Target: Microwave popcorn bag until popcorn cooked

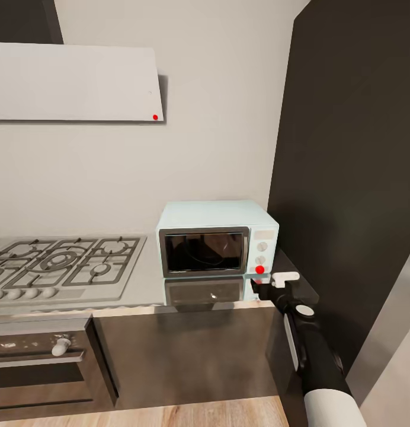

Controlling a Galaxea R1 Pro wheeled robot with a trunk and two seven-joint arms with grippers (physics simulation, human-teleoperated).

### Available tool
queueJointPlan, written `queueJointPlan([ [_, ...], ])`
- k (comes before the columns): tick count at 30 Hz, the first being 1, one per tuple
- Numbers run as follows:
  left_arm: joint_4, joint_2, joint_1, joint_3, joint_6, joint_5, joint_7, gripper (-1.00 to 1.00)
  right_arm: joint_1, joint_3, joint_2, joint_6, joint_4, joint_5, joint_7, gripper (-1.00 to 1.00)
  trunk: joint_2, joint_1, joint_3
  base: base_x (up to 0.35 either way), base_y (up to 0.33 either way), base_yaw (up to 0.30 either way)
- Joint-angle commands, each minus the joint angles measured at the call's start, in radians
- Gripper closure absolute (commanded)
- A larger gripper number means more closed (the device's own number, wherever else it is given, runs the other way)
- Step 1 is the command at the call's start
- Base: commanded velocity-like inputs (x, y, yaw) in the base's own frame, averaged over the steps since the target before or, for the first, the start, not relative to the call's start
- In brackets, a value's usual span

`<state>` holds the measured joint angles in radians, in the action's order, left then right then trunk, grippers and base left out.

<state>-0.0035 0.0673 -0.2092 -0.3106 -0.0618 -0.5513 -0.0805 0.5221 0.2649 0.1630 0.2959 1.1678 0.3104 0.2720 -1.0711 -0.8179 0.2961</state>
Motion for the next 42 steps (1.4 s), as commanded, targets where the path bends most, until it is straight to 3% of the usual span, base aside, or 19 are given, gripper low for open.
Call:
queueJointPlan([
  [1,0.002,0.000,-0.001,-0.008,-0.004,-0.010,-0.004,-1.00,0.001,0.004,0.000,0.003,0.002,0.011,0.012,-1.00,-0.001,0.000,0.001,0.000,0.000,0.000],
  [20,0.002,-0.001,-0.001,-0.008,-0.004,-0.012,-0.004,-1.00,0.001,0.012,-0.003,0.003,0.001,0.011,0.008,-1.00,-0.001,0.000,0.001,0.143,0.000,0.000],
  [25,0.002,-0.001,-0.001,-0.008,-0.004,-0.012,-0.004,-1.00,0.001,0.011,-0.042,0.003,0.001,0.009,0.019,-1.00,-0.001,0.000,0.001,0.001,0.000,0.000],
  [32,0.002,-0.001,-0.001,-0.008,-0.004,-0.012,-0.004,-1.00,0.001,0.013,-0.048,0.002,-0.034,0.016,0.010,-1.00,-0.001,0.000,0.001,0.000,0.000,0.000],
  [36,0.002,-0.001,-0.001,-0.006,-0.003,-0.012,-0.004,-1.00,0.001,0.015,-0.038,0.002,-0.054,0.014,-0.003,-1.00,-0.001,0.000,0.001,0.000,0.000,0.000],
  [42,0.002,-0.001,-0.001,-0.005,-0.003,-0.012,-0.004,-1.00,0.001,0.013,-0.061,0.002,-0.050,0.015,-0.009,-1.00,-0.001,0.000,0.001,0.000,0.000,0.000],
])
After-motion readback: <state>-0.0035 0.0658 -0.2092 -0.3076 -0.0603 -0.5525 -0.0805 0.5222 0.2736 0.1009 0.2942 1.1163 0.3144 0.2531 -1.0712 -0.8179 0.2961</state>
